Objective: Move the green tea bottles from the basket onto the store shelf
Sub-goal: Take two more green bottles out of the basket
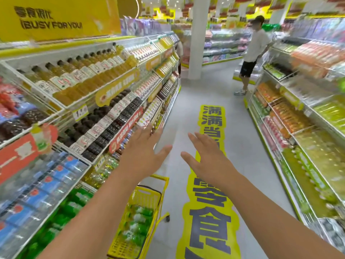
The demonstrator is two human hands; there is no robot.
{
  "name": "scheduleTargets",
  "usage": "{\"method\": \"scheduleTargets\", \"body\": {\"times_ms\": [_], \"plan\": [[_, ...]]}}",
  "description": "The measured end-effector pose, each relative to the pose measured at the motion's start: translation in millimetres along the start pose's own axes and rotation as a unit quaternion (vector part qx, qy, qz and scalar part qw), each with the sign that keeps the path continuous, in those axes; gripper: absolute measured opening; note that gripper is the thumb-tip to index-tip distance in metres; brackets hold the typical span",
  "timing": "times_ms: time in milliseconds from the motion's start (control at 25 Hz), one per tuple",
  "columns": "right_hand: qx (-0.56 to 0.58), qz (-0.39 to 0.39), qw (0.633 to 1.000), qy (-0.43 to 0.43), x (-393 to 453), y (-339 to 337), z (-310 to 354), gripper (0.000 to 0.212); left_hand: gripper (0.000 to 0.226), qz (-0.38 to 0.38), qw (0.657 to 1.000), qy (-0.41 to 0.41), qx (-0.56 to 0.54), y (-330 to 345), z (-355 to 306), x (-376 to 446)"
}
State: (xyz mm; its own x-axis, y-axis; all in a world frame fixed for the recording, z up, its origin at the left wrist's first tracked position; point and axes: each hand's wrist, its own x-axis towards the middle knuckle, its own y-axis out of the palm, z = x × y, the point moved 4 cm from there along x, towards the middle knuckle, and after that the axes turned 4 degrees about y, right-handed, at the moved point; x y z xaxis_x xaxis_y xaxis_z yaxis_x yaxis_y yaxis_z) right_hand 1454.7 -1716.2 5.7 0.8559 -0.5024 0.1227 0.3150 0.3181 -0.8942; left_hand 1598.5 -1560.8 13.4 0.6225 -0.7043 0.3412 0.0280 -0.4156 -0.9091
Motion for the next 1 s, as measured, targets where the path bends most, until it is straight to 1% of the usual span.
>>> {"method": "scheduleTargets", "body": {"times_ms": [120, 200, 280, 400, 520, 680, 800, 880, 1000], "plan": [[0.003, 0.010, 1.000, -0.019, 56.4, 8.6, -28.5, 0.075, 0.072, -0.012, 1.000, -0.017, -0.001, 25.6, 1.3, 41.6], [0.005, 0.020, 0.999, -0.046, 94.6, 15.6, -44.9, 0.075, 0.074, -0.012, 0.999, -0.041, 0.002, 45.0, 4.4, 64.8], [0.009, 0.029, 0.996, -0.085, 134.2, 20.6, -58.0, 0.076, 0.076, -0.018, 0.997, -0.081, 0.001, 58.3, 7.2, 83.9], [0.009, 0.053, 0.990, -0.128, 181.4, 24.3, -63.3, 0.075, 0.069, -0.018, 0.989, -0.146, 0.010, 66.7, 16.2, 95.8], [0.023, 0.093, 0.979, -0.178, 218.4, 36.8, -47.0, 0.073, 0.072, -0.030, 0.975, -0.220, 0.025, 66.3, 39.6, 91.3], [0.040, 0.134, 0.960, -0.244, 252.6, 77.0, -2.6, 0.072, 0.072, -0.034, 0.948, -0.315, 0.023, 65.6, 91.8, 71.7], [0.050, 0.154, 0.953, -0.257, 268.1, 112.3, 26.3, 0.073, 0.074, -0.027, 0.936, -0.351, 0.011, 68.1, 130.7, 63.5], [0.046, 0.160, 0.948, -0.270, 281.2, 140.1, 44.5, 0.074, 0.073, -0.035, 0.929, -0.368, 0.006, 72.6, 159.4, 62.6], [0.040, 0.193, 0.940, -0.279, 297.5, 176.4, 63.6, 0.074, 0.072, -0.048, 0.920, -0.389, 0.001, 82.3, 187.2, 57.5]]}}
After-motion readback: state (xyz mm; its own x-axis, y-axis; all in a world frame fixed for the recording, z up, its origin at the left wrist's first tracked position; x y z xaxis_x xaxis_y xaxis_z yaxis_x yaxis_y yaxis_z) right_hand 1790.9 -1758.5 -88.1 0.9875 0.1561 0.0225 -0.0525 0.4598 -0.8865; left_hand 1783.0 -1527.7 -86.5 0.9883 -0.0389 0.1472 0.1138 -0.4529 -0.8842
